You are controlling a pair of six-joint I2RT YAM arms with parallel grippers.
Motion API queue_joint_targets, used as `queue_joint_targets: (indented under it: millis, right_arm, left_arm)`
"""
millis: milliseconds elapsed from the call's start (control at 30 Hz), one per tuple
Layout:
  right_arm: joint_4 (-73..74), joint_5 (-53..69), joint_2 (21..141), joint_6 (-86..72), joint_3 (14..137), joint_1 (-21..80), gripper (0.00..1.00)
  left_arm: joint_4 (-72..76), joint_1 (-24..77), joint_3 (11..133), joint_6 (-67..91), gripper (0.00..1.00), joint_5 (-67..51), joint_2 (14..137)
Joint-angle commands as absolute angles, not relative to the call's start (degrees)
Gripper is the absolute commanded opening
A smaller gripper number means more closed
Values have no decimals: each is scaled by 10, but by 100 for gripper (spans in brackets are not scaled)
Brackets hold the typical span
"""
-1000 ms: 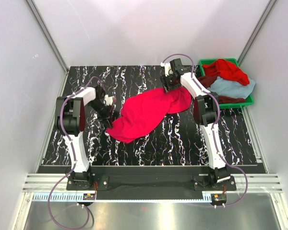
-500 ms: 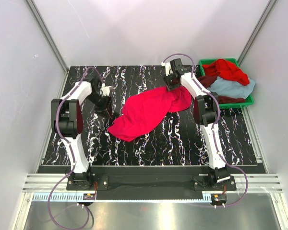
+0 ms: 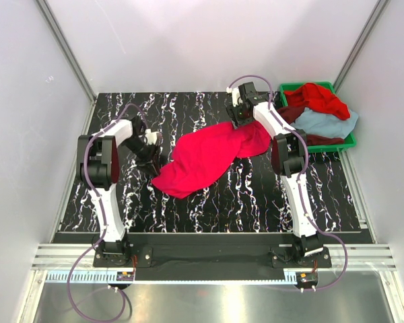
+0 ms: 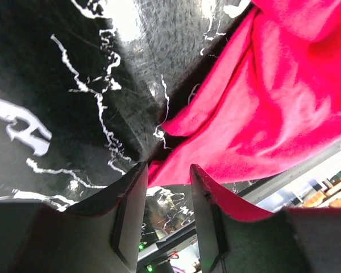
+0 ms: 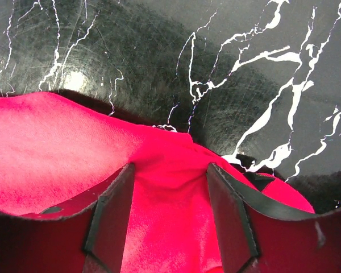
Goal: Fold and stack the t-shirts
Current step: Flatten the tshirt out
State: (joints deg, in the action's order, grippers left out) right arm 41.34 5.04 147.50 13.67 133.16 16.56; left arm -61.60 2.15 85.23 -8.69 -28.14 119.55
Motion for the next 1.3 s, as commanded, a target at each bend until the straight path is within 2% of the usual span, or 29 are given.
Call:
queue_joint_targets:
  millis: [0, 200, 233, 267, 300, 333, 367, 400, 433, 467, 633, 933, 1067, 1200, 1267]
  right_arm:
    - [403, 32, 1469, 151, 1340, 168, 61]
    - [402, 39, 1477, 149, 1342, 168, 59]
    - [402, 41, 1478, 149, 1345, 168, 56]
    - [403, 42, 1478, 148, 1348, 168, 53]
    - [403, 46, 1481, 147, 1351, 168, 43]
    - [403, 46, 1482, 147, 1353, 168, 37]
    - [402, 46, 1482, 146, 1354, 168, 28]
    - [401, 43, 1481, 145, 1354, 168, 18]
    - [401, 38, 1482, 144, 1356, 168, 3]
    - [399, 35, 1481, 143, 1356, 168, 0]
    - [394, 23, 1463, 142, 1359, 166, 0]
    - [353, 6, 1405, 124, 1419, 151, 0]
    - [343, 4, 1378, 126, 1443, 151, 0]
    - [369, 26, 1304, 121, 1420, 150, 0]
    - [408, 45, 1244, 106, 1377, 151, 0]
  left_arm:
    - [-628, 28, 870, -96, 41, -314, 1208]
    - [-631, 43, 866, -98, 43, -331, 1215]
    - [-630, 47, 866, -99, 43, -333, 1215]
    - [-631, 49, 866, -99, 37, -336, 1216]
    - [-631, 51, 866, -100, 32, -338, 1216]
    - [-630, 53, 866, -100, 24, -342, 1216]
    - [-631, 55, 868, -100, 12, -343, 1216]
    - [-632, 56, 869, -101, 6, -345, 1216]
    - [-634, 57, 870, -100, 0, -347, 1216]
    - [-633, 57, 873, -100, 0, -347, 1212]
    - [-647, 53, 904, -118, 0, -313, 1195]
    - [-686, 0, 1250, -163, 0, -164, 1257]
    - [-674, 1, 1327, -170, 0, -137, 1265]
    - [-652, 1, 1330, -175, 0, -124, 1220]
    - [-657, 1, 1288, -178, 0, -131, 1175]
